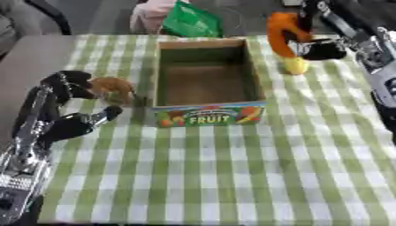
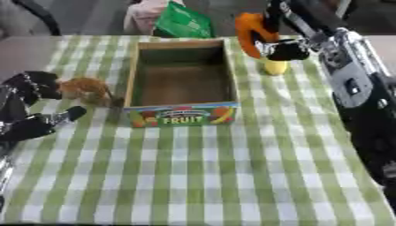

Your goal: Pick up objects on the table and place them in the box.

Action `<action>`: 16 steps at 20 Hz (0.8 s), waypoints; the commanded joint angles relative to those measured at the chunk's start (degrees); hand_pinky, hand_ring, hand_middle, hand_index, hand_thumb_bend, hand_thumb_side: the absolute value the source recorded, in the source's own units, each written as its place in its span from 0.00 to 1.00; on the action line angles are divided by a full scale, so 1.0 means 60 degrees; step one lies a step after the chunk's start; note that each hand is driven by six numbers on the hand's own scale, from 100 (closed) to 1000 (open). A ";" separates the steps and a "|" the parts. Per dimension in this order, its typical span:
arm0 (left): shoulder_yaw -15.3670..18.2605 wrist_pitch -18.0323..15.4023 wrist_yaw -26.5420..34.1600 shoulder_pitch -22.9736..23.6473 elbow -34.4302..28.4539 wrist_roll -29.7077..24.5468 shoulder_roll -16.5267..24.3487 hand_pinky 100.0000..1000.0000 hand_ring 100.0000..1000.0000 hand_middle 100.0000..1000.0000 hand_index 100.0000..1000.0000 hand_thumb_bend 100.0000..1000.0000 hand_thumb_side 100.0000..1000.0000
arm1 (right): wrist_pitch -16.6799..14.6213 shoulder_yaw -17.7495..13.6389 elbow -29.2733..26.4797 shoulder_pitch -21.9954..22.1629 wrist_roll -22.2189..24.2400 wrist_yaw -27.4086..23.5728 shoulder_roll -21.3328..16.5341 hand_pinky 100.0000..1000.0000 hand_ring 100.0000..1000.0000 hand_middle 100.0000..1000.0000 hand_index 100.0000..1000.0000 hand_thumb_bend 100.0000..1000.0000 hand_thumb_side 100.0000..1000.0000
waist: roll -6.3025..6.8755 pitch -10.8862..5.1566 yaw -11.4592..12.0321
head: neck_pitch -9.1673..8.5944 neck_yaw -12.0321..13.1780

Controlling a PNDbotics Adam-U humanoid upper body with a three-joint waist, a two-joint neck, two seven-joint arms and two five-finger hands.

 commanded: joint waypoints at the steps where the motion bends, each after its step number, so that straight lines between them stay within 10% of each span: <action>1: -0.0045 -0.0014 0.0054 -0.0173 -0.0110 -0.0066 0.0056 0.64 0.47 0.47 0.64 0.80 0.04 | -0.0148 -0.0070 0.0663 -0.0495 -0.0087 0.0463 0.0351 0.53 0.57 0.28 0.29 0.00 0.11 | 0.0026 -0.0167 0.0063 | 0.0005 -0.0098; 16: -0.0145 -0.0022 0.0103 -0.0306 -0.0122 -0.0174 -0.0027 0.64 0.47 0.47 0.64 0.80 0.04 | -0.0731 -0.0300 0.2443 -0.0830 -0.0584 0.2626 0.1754 0.57 0.65 0.41 0.41 0.00 0.16 | 0.0100 -0.0085 0.0344 | -0.0115 -0.0309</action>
